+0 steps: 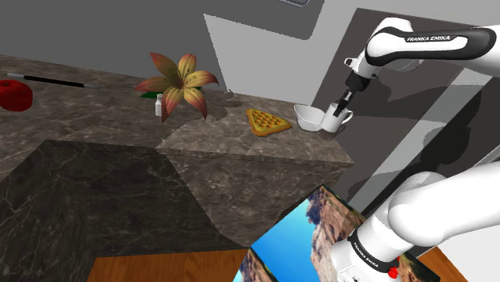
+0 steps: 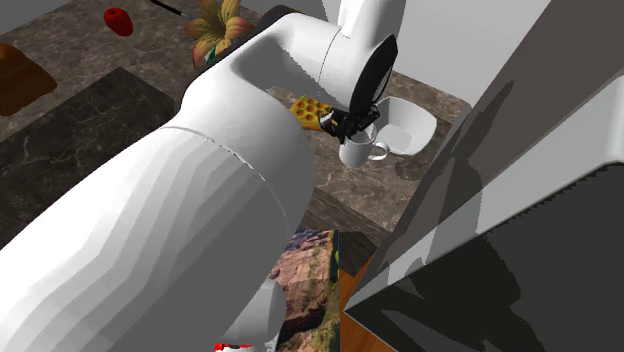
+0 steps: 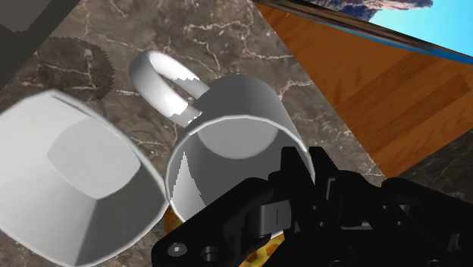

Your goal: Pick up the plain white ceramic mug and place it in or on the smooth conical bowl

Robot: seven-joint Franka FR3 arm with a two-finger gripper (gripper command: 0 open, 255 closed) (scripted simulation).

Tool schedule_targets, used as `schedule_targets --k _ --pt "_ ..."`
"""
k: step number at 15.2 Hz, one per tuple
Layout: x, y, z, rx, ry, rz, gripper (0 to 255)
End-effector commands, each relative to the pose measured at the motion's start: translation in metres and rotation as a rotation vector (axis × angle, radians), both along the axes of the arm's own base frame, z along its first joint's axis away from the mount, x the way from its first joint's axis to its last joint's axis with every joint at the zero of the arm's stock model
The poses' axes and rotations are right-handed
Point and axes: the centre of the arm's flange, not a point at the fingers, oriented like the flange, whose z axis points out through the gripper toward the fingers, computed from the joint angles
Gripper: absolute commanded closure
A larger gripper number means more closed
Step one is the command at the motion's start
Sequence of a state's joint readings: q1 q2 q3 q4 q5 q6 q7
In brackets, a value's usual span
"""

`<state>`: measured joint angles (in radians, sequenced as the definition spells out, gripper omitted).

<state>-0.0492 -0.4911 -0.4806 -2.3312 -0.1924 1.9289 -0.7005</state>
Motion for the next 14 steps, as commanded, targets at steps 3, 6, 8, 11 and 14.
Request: schedule_targets --k 3,6,8,11,14 --pt "0.0 -0.001 0.021 0.0 0.0 0.0 255" --pt "0.016 -0.02 0.031 0.0 0.0 0.0 255" --pt "0.033 -0.04 0.036 0.0 0.0 0.0 255" --pt "0.057 -0.07 0.044 0.0 0.0 0.0 255" --pt "0.082 -0.1 0.052 0.0 0.0 0.0 255"
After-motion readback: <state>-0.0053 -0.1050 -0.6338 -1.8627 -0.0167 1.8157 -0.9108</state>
